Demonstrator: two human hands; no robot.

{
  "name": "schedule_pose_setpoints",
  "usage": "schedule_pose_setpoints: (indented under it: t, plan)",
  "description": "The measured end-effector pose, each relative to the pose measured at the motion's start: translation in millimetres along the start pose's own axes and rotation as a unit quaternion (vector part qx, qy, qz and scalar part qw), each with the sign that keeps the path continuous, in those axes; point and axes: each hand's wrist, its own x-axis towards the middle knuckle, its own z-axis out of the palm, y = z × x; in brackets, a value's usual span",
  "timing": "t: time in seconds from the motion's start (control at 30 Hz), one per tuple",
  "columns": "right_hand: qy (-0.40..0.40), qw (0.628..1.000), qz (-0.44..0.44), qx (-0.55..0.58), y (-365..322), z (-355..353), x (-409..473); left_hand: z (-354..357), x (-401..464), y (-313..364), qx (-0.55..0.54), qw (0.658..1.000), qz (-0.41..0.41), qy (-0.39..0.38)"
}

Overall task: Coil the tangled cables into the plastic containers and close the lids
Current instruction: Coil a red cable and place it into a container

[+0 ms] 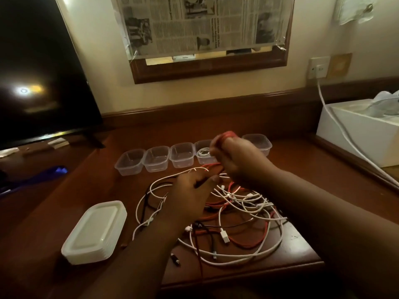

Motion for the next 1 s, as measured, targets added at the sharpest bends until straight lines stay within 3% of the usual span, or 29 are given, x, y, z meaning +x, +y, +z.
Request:
schedule_pose_setpoints:
  t: [0.03,0.1,0.17,0.2,0.23,0.33,0.37,0.4,0.43,0.47,0.53,0.57,0.63,0.67,0.7,0.73,0.77,0.83,0.87,0.93,1.0]
  plan:
    - [-0.042,0.994,-0.011,-0.1,1,2,-1,-5,1,2,0.003,1.0,0.011,0.007]
    - [-0.085,0.99,0.026,-0.109,3,10,-4,-16,5,6,0.019,0.999,0.036,0.013]
    - [-0.106,0.986,0.1,0.081,-6,17,-9,-24,10,10,-0.002,0.999,0.036,0.028]
    - [-0.121,0.957,0.145,0.22,-10,18,-10,-27,12,11,-0.048,0.998,0.02,0.031]
    - [-0.149,0.9,0.189,0.363,-14,18,-12,-27,13,13,-0.117,0.993,-0.014,0.029]
    - [-0.209,0.648,0.193,0.707,-25,9,-10,-14,14,12,-0.302,0.947,-0.105,0.012]
    - [-0.185,0.587,0.165,0.77,-28,6,-7,-7,12,12,-0.317,0.941,-0.12,0.015]
    - [-0.14,0.557,0.145,0.806,-29,5,-3,-1,9,10,-0.315,0.941,-0.123,0.017]
    - [-0.085,0.559,0.132,0.814,-29,4,1,5,6,10,-0.297,0.946,-0.128,0.017]
    - [-0.029,0.594,0.118,0.795,-28,3,4,8,4,10,-0.259,0.958,-0.121,0.015]
    - [0.059,0.723,0.091,0.682,-24,4,9,8,0,12,-0.163,0.982,-0.094,-0.001]
    - [0.085,0.809,0.071,0.577,-19,5,10,6,0,13,-0.114,0.99,-0.079,-0.007]
    - [0.104,0.97,0.018,0.22,-12,5,8,-1,1,15,-0.061,0.997,-0.05,-0.019]
    - [0.079,0.997,-0.014,0.023,-8,6,6,-6,2,16,-0.052,0.998,-0.037,-0.024]
    - [0.037,0.992,-0.035,-0.112,-6,8,4,-12,2,20,-0.046,0.998,-0.023,-0.024]
    - [0.001,0.985,-0.038,-0.17,-4,11,1,-18,3,21,-0.03,0.999,0.001,-0.011]
    - [-0.022,0.987,-0.026,-0.158,-5,14,-2,-24,6,23,-0.015,1.0,0.018,0.01]
    - [-0.072,0.996,0.051,0.033,-16,15,-7,-33,12,24,-0.027,0.999,0.024,0.041]
    - [-0.112,0.971,0.105,0.182,-23,14,-8,-34,14,24,-0.07,0.997,0.01,0.043]
    - [-0.191,0.853,0.184,0.45,-34,7,-11,-29,16,21,-0.211,0.975,-0.052,0.036]
    - [-0.209,0.707,0.19,0.648,-42,-2,-11,-18,15,20,-0.321,0.94,-0.112,0.033]
